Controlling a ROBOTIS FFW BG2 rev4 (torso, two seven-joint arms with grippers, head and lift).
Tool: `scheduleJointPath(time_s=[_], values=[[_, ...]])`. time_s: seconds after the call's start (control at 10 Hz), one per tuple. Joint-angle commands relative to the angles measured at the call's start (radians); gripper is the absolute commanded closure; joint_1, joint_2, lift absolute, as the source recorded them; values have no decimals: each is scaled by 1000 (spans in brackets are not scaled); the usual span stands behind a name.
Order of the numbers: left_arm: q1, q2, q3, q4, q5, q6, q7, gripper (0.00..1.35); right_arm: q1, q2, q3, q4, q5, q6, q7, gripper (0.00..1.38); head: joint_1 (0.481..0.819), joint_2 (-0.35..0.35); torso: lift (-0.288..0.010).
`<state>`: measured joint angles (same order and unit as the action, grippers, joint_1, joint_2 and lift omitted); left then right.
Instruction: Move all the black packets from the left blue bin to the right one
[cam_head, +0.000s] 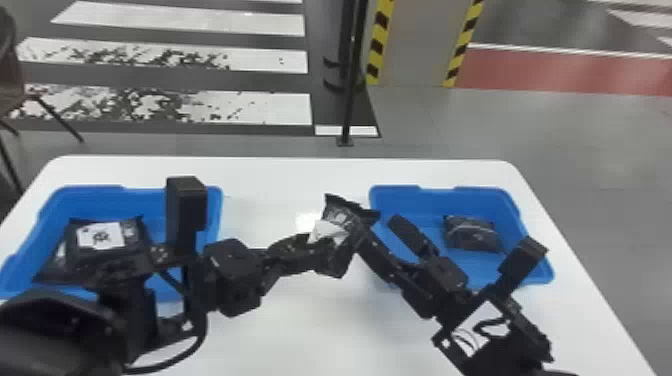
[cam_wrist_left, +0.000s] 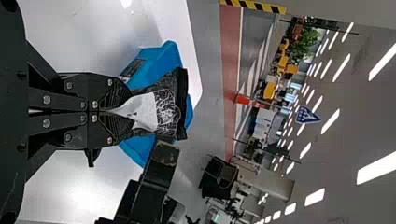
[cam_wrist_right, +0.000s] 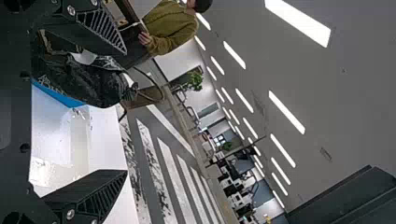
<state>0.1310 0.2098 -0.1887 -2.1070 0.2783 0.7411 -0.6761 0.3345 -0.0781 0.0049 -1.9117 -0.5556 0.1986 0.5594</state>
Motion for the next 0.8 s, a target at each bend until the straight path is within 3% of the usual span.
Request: scheduleJointPath(time_s=[0.0, 0.1, 0.3, 0.4, 0.5, 0.7], values=[[-6, 2, -19, 0, 15, 0, 1, 1202, -18, 0, 1, 13, -1, 17, -1, 119, 695, -128, -140], [-6, 2, -25, 0, 21, 7, 3, 1202, -25, 0, 1, 21, -1, 17, -1, 214, 695, -134, -140], [-6, 3, -25, 0, 21, 17, 4, 1202, -25, 0, 1, 21, -5, 17, -1, 1067, 695, -142, -140], [-6, 3, -23, 2, 21, 20, 4, 1202, -20, 0, 3, 16, -7, 5, -1, 1217, 695, -144, -140], [-6, 5, -21, 2, 21, 20, 4, 1202, -18, -2, 15, 21, -43, 5, 2, 1277, 695, -143, -140], [-6, 3, -3, 5, 17, 17, 6, 1202, -18, -3, 53, 60, -158, 47, 31, 1279, 695, -124, -140]])
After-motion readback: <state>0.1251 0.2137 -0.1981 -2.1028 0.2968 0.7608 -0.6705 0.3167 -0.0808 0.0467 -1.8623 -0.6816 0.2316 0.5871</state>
